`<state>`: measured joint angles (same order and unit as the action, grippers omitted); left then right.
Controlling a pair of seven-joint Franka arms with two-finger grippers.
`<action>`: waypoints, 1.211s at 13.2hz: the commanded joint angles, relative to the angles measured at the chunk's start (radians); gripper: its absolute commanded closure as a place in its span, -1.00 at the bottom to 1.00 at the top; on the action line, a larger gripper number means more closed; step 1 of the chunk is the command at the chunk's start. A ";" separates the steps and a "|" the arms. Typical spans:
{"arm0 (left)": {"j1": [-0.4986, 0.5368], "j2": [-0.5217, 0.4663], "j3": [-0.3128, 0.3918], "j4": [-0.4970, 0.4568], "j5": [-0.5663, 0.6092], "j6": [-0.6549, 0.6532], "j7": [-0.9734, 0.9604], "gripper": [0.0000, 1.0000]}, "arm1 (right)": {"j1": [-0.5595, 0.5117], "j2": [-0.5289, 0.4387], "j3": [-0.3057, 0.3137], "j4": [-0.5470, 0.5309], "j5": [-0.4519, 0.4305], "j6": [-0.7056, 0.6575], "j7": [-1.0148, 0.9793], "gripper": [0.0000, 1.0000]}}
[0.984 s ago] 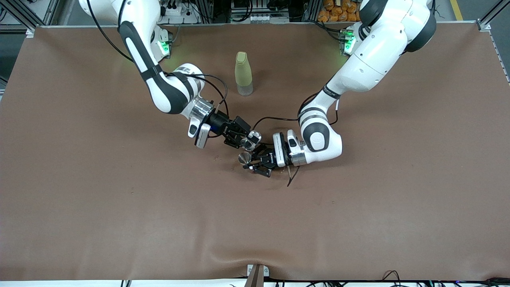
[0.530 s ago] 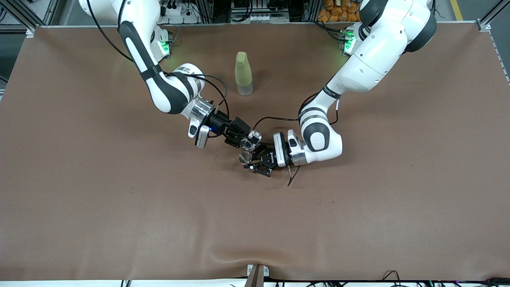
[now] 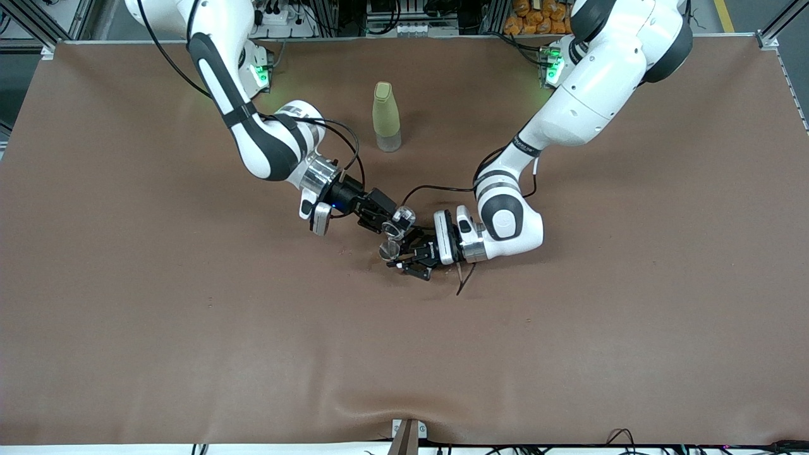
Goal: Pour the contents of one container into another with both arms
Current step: 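Tilt the glass cup with the right gripper, pouring into the jigger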
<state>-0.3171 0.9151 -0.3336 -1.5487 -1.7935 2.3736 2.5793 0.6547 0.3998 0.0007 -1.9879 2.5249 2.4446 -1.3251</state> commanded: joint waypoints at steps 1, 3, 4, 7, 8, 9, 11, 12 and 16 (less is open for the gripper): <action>0.004 -0.007 -0.005 -0.008 -0.038 0.002 0.041 1.00 | 0.002 -0.015 0.001 0.000 0.046 0.013 0.010 0.56; 0.004 -0.007 -0.005 -0.008 -0.038 0.003 0.041 1.00 | 0.000 -0.016 -0.001 0.000 0.046 0.013 0.047 0.56; 0.004 -0.007 -0.005 -0.008 -0.038 0.002 0.041 1.00 | 0.000 -0.018 -0.001 0.001 0.045 0.014 0.053 0.56; 0.004 -0.007 -0.005 -0.008 -0.038 0.002 0.041 1.00 | -0.001 -0.018 -0.001 0.001 0.045 0.016 0.064 0.58; 0.004 -0.007 -0.005 -0.008 -0.038 0.002 0.041 1.00 | -0.001 -0.015 -0.002 0.001 0.045 0.016 0.069 0.58; 0.004 -0.007 -0.005 -0.008 -0.038 0.002 0.041 1.00 | -0.003 -0.013 -0.002 0.001 0.045 0.017 0.069 0.59; 0.003 -0.005 -0.005 -0.008 -0.038 0.002 0.039 1.00 | -0.007 -0.012 -0.002 0.001 0.045 0.017 0.075 0.60; 0.003 -0.007 -0.005 -0.008 -0.038 0.002 0.039 1.00 | -0.006 -0.012 -0.002 0.006 0.045 0.017 0.096 0.60; 0.004 -0.005 -0.005 -0.008 -0.038 0.002 0.039 1.00 | -0.006 -0.006 -0.002 0.017 0.045 0.017 0.116 0.61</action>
<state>-0.3170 0.9151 -0.3336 -1.5494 -1.7935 2.3736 2.5793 0.6526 0.3998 -0.0057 -1.9795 2.5259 2.4558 -1.2096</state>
